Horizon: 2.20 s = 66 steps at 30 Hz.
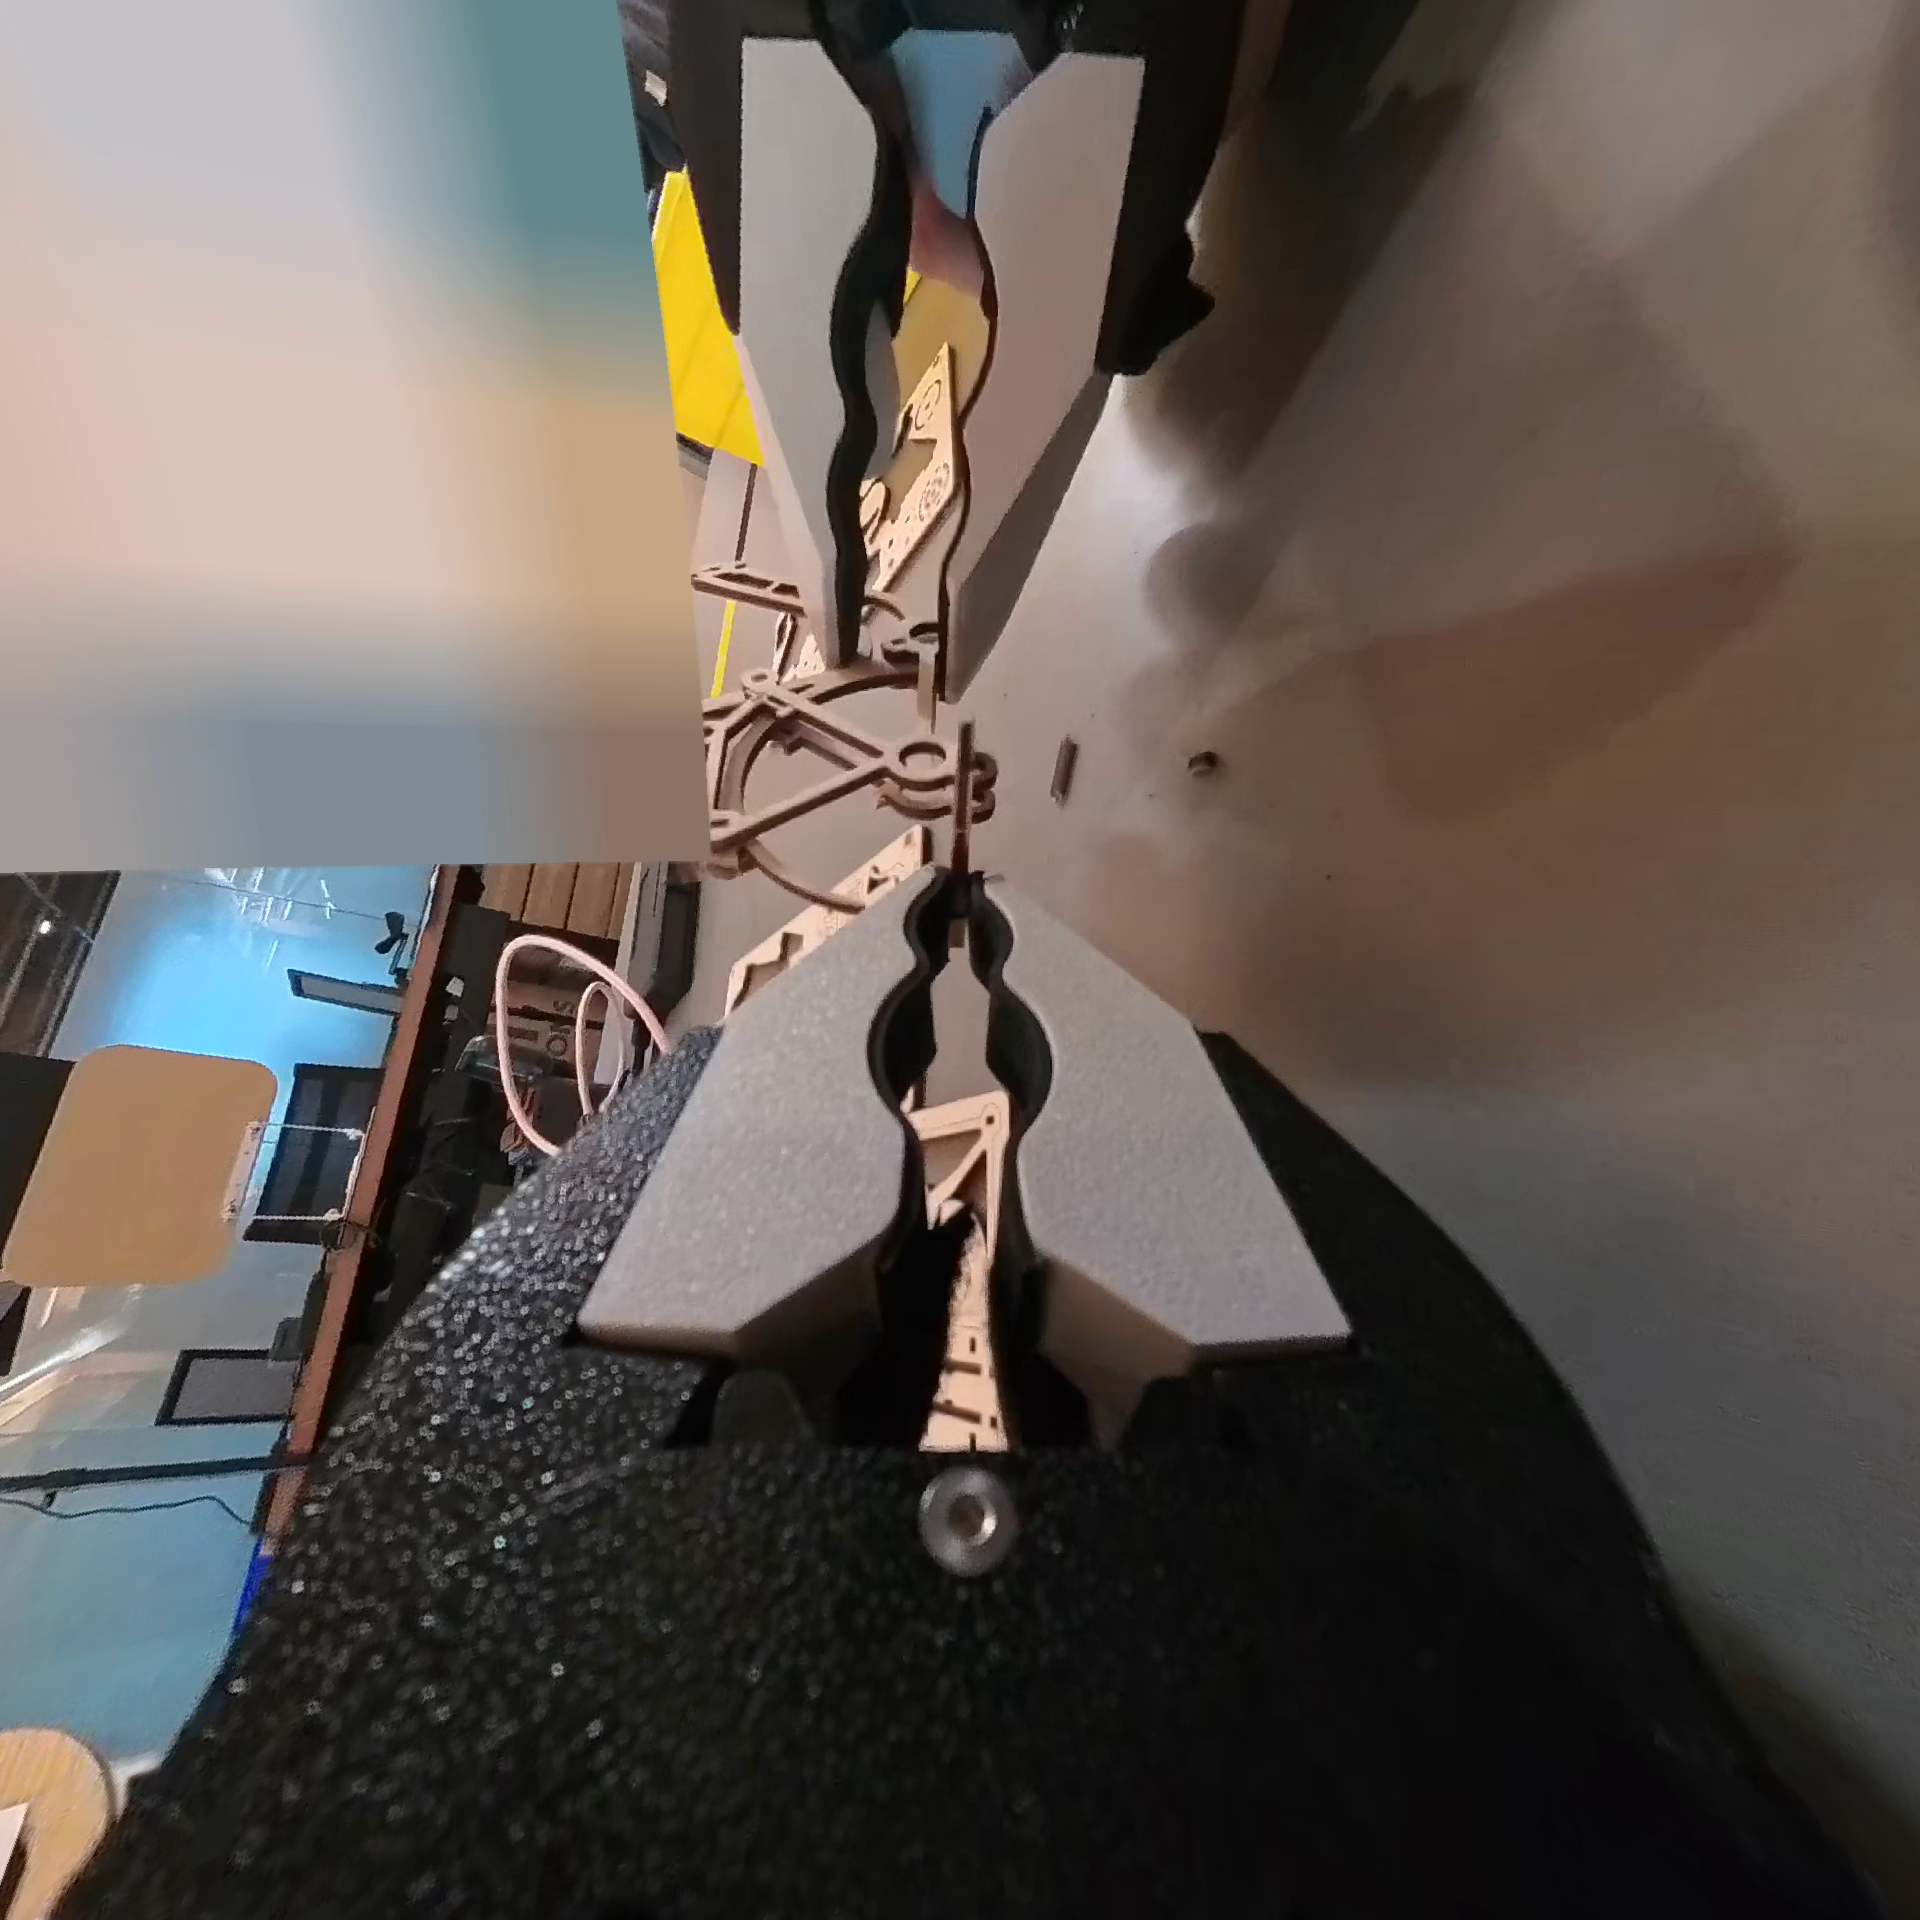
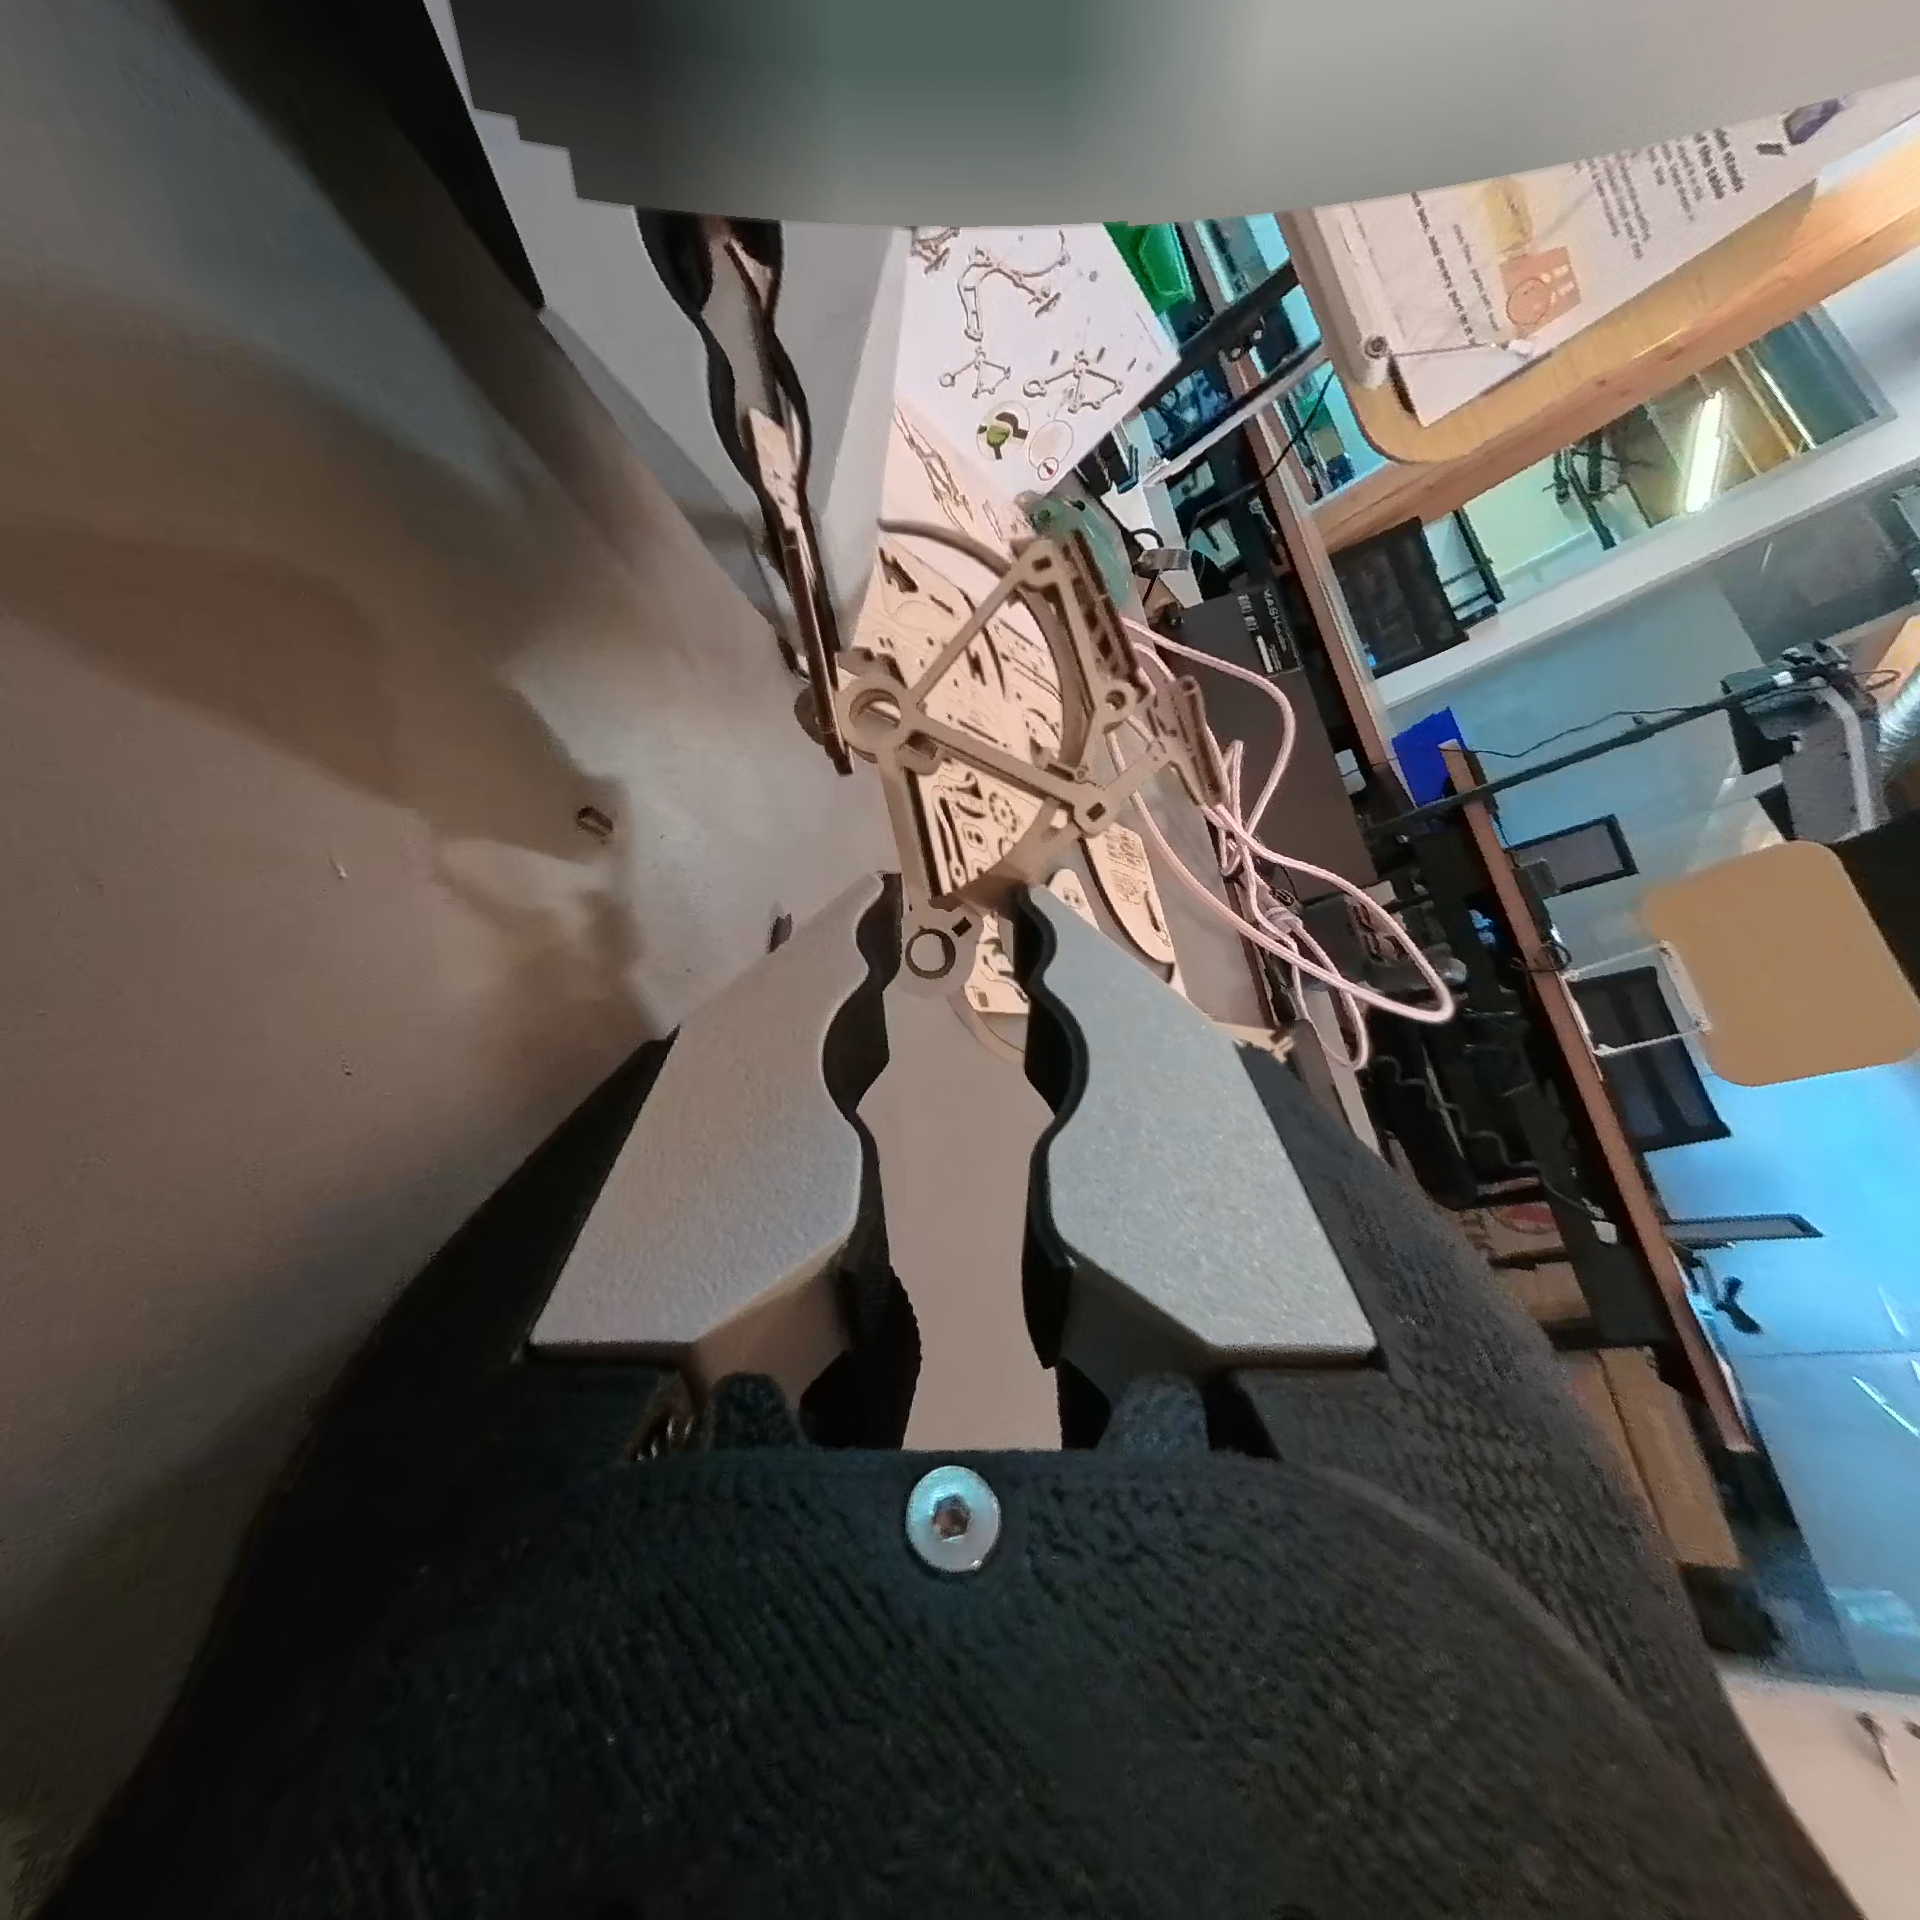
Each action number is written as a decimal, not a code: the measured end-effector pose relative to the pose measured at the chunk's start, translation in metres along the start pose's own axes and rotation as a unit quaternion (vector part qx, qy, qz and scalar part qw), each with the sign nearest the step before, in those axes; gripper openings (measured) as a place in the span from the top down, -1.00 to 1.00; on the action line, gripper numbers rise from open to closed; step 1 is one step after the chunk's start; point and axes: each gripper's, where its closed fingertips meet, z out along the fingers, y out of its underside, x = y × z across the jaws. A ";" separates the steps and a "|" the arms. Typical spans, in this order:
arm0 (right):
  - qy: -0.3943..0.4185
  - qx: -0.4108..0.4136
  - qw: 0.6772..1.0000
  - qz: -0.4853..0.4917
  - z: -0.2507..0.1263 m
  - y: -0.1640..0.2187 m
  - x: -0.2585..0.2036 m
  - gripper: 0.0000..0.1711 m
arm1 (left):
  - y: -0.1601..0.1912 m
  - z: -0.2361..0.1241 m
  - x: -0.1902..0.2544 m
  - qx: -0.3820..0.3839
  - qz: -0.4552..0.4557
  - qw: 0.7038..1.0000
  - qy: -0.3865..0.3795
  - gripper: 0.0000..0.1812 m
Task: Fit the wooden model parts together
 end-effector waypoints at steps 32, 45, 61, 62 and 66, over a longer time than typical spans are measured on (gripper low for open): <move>-0.008 -0.059 0.998 -0.010 0.008 0.013 -0.008 0.78 | -0.004 0.003 0.009 -0.006 0.053 0.999 0.002 1.00; -0.013 -0.055 0.998 -0.013 0.007 0.013 -0.010 0.78 | -0.003 0.004 0.011 -0.007 0.039 0.999 0.012 1.00; -0.015 -0.049 0.999 -0.005 0.007 0.013 -0.009 0.79 | -0.002 0.004 0.010 -0.006 0.026 1.000 0.013 1.00; -0.015 -0.048 0.999 -0.004 0.007 0.013 -0.009 0.78 | -0.002 0.004 0.010 -0.005 0.025 1.000 0.013 1.00; -0.016 -0.047 0.999 -0.002 0.007 0.013 -0.009 0.78 | -0.002 0.004 0.010 -0.005 0.022 1.000 0.014 1.00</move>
